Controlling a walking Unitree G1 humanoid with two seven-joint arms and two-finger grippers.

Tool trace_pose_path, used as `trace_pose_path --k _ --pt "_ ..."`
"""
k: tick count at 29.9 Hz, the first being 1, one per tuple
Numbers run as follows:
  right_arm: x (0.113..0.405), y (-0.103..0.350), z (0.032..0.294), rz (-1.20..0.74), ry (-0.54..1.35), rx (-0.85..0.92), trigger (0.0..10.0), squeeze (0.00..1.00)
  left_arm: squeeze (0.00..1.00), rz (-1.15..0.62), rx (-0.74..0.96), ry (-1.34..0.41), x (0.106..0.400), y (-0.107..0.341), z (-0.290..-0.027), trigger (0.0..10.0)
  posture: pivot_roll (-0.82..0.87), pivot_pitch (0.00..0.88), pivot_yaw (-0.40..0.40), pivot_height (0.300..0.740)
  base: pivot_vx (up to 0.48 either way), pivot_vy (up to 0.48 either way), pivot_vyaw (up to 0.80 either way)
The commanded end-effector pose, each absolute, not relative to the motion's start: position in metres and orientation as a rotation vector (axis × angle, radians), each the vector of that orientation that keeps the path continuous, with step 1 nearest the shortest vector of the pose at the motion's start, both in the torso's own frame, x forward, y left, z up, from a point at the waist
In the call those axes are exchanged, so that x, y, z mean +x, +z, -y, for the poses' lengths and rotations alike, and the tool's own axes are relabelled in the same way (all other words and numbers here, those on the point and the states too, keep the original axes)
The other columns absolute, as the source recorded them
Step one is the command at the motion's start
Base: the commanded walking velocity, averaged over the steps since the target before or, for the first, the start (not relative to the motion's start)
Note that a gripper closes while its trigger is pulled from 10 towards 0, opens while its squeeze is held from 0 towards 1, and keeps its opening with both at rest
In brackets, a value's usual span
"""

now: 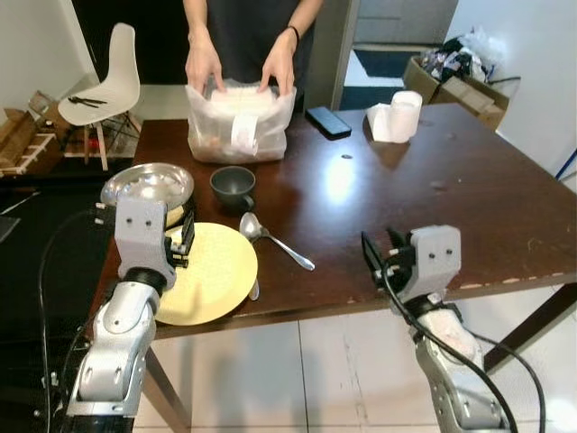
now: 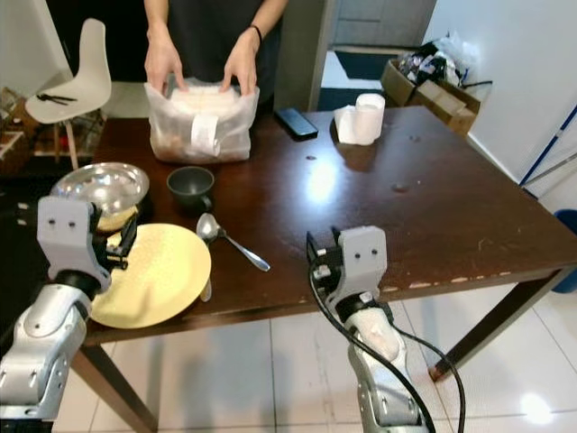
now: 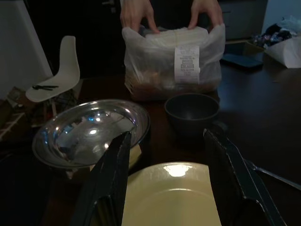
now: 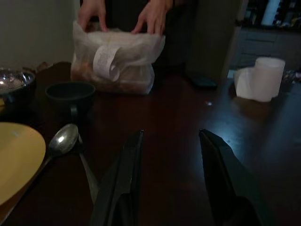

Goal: Setting the table

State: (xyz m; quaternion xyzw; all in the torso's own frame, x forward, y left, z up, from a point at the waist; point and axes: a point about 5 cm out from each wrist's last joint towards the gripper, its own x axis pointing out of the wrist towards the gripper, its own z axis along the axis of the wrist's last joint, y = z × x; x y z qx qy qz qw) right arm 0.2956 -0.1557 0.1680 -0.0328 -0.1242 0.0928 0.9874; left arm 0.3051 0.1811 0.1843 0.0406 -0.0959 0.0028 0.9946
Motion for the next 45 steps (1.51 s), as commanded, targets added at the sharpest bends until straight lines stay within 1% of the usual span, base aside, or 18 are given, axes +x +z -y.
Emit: trace_pose_path --k 1,4,8,13,17,21,24,31,40,45 --pt "0.298 0.167 0.157 0.240 0.173 -0.054 10.0 0.00 0.00 0.178 0.070 0.005 0.309 0.183 -0.178 10.0 -0.05 0.000 0.055 0.740 0.000 0.000 0.00" --pt "0.300 0.169 0.158 0.243 0.172 -0.063 10.0 0.00 0.00 0.182 0.052 0.002 0.311 0.185 -0.175 10.0 -0.06 0.000 0.054 0.740 0.000 0.000 0.00" --pt "0.298 0.170 0.170 0.232 0.126 -0.049 10.0 0.00 0.00 0.178 0.029 -0.010 0.314 0.185 -0.169 10.0 -0.08 0.000 0.056 0.740 0.000 0.000 -0.78" --pt "0.296 0.171 0.173 0.227 0.117 -0.062 10.0 0.00 0.00 0.176 0.019 -0.020 0.316 0.185 -0.164 10.0 -0.09 0.000 0.050 0.740 0.000 0.000 -0.78" --pt "0.296 0.170 0.172 0.224 0.115 -0.065 10.0 0.00 0.00 0.174 0.019 -0.023 0.318 0.184 -0.162 10.0 -0.10 0.000 0.059 0.740 0.000 0.000 -0.78" --pt "0.298 0.164 0.174 0.198 0.113 -0.041 10.0 0.00 0.00 0.185 0.031 -0.034 0.318 0.190 -0.157 10.0 -0.05 0.000 0.040 0.740 0.000 0.000 -0.77" --pt "0.300 0.163 0.171 0.190 0.124 -0.037 10.0 0.00 0.00 0.188 0.033 -0.027 0.318 0.191 -0.158 10.0 -0.04 0.000 0.039 0.740 0.000 0.000 -0.77" --pt "0.304 0.168 0.163 0.201 0.151 -0.037 10.0 0.00 0.00 0.165 0.041 -0.021 0.316 0.185 -0.160 10.0 -0.06 0.000 0.034 0.740 0.000 0.000 -0.78" --pt "0.303 0.165 0.165 0.195 0.163 -0.052 10.0 0.00 0.00 0.164 0.033 -0.040 0.317 0.184 -0.153 10.0 -0.07 0.000 0.032 0.740 0.000 0.000 -0.78" --pt "0.305 0.168 0.165 0.202 0.164 -0.054 10.0 0.00 0.00 0.167 0.033 -0.039 0.319 0.184 -0.154 10.0 -0.07 0.000 0.033 0.740 0.000 0.000 -0.78"
